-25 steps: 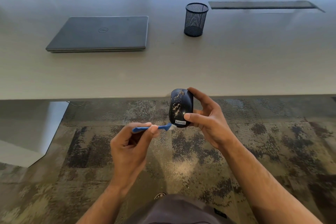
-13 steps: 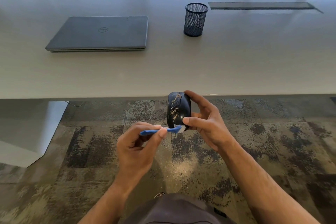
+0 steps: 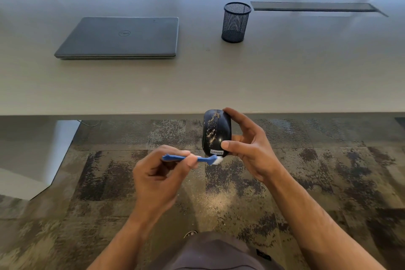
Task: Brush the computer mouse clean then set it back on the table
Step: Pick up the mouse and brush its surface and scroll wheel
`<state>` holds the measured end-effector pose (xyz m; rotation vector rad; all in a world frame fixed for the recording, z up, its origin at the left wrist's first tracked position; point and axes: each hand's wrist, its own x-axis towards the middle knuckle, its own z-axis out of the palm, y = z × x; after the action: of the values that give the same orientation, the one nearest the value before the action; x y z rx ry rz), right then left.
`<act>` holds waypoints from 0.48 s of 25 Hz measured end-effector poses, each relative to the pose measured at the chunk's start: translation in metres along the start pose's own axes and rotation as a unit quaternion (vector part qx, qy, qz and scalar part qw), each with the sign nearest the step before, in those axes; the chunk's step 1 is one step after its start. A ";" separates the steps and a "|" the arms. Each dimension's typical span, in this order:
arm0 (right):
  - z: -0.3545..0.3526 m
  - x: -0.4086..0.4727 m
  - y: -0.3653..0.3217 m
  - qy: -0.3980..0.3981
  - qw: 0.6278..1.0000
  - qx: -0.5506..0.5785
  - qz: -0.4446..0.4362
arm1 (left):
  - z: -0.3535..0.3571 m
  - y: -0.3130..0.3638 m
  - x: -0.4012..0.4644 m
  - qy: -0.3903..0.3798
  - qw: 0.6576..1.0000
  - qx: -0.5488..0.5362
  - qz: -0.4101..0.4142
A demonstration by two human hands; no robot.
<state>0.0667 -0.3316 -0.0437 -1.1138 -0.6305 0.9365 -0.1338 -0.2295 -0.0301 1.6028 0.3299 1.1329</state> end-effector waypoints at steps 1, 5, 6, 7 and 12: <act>0.001 -0.001 0.000 -0.002 1.000 -0.001 -0.001 | 0.002 -0.001 -0.002 -0.003 1.000 0.001 -0.003; 0.000 -0.003 0.000 0.003 1.000 0.013 -0.004 | -0.008 -0.006 0.000 0.017 0.998 0.053 -0.015; -0.001 -0.003 0.000 0.010 1.000 0.013 -0.004 | -0.014 -0.007 0.001 0.028 0.998 0.060 -0.014; -0.002 -0.004 0.000 0.016 1.000 0.014 -0.004 | -0.017 -0.008 0.001 0.035 0.997 0.067 -0.007; 0.003 -0.001 0.002 0.023 0.999 0.030 0.002 | -0.002 -0.002 -0.010 -0.058 0.992 0.078 0.084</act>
<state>0.0631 -0.3309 -0.0440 -1.0809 -0.5590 0.9253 -0.1396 -0.2345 -0.0369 1.8556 0.2142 1.1584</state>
